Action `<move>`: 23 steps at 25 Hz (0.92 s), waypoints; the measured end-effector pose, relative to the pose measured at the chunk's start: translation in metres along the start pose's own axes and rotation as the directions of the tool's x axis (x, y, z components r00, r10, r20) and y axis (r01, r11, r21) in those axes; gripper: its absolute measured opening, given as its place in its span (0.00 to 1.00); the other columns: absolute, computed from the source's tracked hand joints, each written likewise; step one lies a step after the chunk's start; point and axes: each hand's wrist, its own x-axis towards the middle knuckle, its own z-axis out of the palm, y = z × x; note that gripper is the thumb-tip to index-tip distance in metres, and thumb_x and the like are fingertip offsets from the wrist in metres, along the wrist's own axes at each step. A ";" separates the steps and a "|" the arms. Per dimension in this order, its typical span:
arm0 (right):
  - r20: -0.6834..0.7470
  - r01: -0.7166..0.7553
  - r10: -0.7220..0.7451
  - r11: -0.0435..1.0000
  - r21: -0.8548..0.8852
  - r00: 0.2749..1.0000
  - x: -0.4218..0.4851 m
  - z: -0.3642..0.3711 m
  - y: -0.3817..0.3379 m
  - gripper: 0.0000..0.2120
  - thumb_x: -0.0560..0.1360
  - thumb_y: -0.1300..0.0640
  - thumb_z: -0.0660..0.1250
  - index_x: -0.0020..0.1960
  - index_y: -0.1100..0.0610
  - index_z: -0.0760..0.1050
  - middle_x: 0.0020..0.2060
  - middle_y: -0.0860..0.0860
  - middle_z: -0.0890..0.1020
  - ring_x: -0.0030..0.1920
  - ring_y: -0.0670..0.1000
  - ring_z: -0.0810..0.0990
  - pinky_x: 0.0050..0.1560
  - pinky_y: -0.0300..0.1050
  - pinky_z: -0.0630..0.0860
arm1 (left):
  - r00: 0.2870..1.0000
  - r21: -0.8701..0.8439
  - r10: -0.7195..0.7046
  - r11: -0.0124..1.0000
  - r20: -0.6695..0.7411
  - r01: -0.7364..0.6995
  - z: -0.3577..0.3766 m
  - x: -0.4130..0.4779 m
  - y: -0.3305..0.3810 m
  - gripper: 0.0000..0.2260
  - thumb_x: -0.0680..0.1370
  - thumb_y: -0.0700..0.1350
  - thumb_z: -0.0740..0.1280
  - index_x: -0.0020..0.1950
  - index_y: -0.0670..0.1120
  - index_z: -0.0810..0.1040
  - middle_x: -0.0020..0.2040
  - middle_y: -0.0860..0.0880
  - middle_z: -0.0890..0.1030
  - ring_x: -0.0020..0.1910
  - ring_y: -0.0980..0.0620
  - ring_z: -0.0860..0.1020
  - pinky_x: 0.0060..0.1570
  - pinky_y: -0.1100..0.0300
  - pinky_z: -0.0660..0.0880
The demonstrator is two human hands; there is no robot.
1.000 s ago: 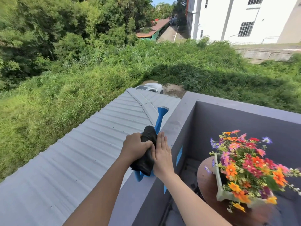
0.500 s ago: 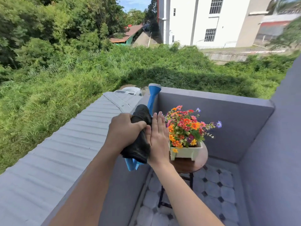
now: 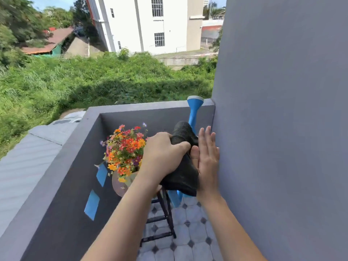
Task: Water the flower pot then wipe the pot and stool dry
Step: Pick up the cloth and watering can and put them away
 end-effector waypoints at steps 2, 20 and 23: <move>-0.010 -0.094 0.093 0.994 -0.064 0.996 -0.002 -0.003 0.046 0.31 0.75 0.43 0.42 0.75 0.55 0.55 0.73 0.45 0.50 0.74 0.47 0.48 0.72 0.49 0.45 | 0.996 0.001 0.021 1.000 0.091 -0.021 0.048 0.016 -0.004 0.15 0.65 0.55 0.64 0.28 0.44 0.70 0.26 0.48 0.72 0.36 0.43 0.75 0.31 0.56 0.63; 0.557 -0.202 0.411 0.895 -0.397 0.722 -0.168 0.184 0.592 0.42 0.61 0.24 0.25 0.70 0.45 0.30 0.71 0.38 0.34 0.73 0.40 0.37 0.73 0.49 0.36 | 0.897 -0.014 -0.372 0.922 0.238 0.386 0.567 0.022 -0.352 0.12 0.73 0.50 0.65 0.46 0.42 0.77 0.44 0.44 0.81 0.49 0.42 0.78 0.47 0.56 0.70; 0.628 -0.176 0.408 0.900 -0.399 0.662 -0.202 0.232 0.681 0.33 0.74 0.33 0.35 0.73 0.47 0.34 0.72 0.38 0.35 0.74 0.40 0.38 0.74 0.51 0.37 | 0.888 0.023 -0.385 0.920 0.251 0.392 0.647 0.026 -0.432 0.11 0.73 0.50 0.65 0.43 0.42 0.77 0.43 0.43 0.82 0.47 0.42 0.78 0.47 0.54 0.73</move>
